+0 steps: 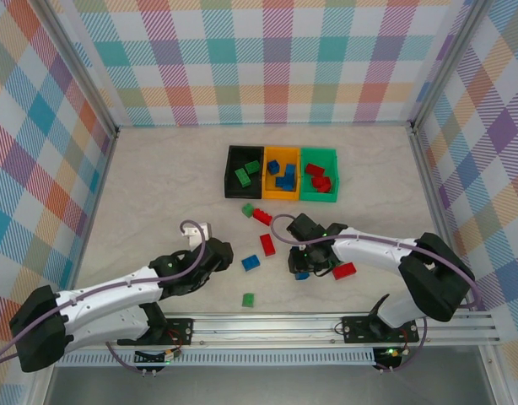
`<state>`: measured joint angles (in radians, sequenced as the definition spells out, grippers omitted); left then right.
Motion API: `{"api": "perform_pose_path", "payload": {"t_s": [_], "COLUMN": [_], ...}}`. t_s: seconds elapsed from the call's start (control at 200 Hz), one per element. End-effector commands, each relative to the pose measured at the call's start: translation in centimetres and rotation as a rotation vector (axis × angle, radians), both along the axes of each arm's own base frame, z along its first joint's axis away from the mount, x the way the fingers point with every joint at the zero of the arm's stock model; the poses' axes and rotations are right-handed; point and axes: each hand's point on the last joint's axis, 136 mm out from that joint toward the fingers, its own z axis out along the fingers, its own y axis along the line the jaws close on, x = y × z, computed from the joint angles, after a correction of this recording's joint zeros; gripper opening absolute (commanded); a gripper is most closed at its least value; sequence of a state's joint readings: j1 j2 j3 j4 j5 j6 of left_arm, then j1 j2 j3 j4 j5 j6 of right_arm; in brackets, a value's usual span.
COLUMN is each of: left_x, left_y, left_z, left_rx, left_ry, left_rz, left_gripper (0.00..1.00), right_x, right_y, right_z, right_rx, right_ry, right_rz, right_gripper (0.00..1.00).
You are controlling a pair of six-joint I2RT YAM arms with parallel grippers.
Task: Sort the legos into containers by color
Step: Pick up the lego from the bottom-center of the table, then place the lego in the container.
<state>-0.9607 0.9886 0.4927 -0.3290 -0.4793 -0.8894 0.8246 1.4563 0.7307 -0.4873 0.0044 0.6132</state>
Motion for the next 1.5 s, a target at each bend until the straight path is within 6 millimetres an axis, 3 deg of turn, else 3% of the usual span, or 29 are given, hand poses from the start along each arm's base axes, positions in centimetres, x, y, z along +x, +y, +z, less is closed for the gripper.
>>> {"api": "perform_pose_path", "payload": {"t_s": [0.0, 0.21, 0.43, 0.64, 0.78, 1.015, 1.105, 1.265, 1.355, 1.495], "left_x": [0.6, 1.1, 1.0, 0.1, -0.5, -1.8, -2.1, -2.3, -2.5, -3.0], "left_y": [-1.8, -3.4, -5.1, -6.9, -8.1, -10.2, -10.0, -9.1, -8.3, -7.2], "left_z": [1.4, 1.1, 0.7, -0.1, -0.6, -1.0, -1.0, -0.6, -0.2, -0.5], "left_rx": [-0.044, -0.074, -0.088, -0.102, -0.089, -0.068, -0.052, -0.054, -0.044, -0.001], "left_ry": [-0.024, -0.015, 0.009, 0.037, 0.056, 0.092, 0.108, 0.107, 0.106, 0.125], "left_rz": [-0.028, -0.050, -0.098, -0.141, -0.179, -0.234, -0.226, -0.202, -0.192, -0.197], "left_gripper": [0.61, 0.61, 0.60, 0.60, 0.60, 0.62, 0.62, 0.64, 0.65, 0.75], "right_x": [0.5, 1.4, 3.8, 7.7, 12.0, 20.8, 23.9, 28.6, 29.8, 28.4], "right_y": [0.6, 0.9, 2.5, 3.5, 4.1, 4.9, 5.0, 5.7, 5.8, 6.4], "right_z": [1.6, 5.1, 9.4, 11.9, 13.3, 12.2, 11.1, 11.1, 11.8, 13.2], "right_rx": [0.032, 0.080, 0.157, 0.199, 0.246, 0.212, 0.196, 0.172, 0.134, 0.203], "right_ry": [-0.040, -0.121, -0.231, -0.299, -0.325, -0.336, -0.320, -0.328, -0.333, -0.339], "right_rz": [0.014, 0.008, 0.026, 0.027, 0.022, 0.024, 0.013, 0.019, 0.028, 0.036], "right_gripper": [0.26, 0.24, 0.24, 0.24, 0.25, 0.26, 0.27, 0.34, 0.55, 0.59]}}
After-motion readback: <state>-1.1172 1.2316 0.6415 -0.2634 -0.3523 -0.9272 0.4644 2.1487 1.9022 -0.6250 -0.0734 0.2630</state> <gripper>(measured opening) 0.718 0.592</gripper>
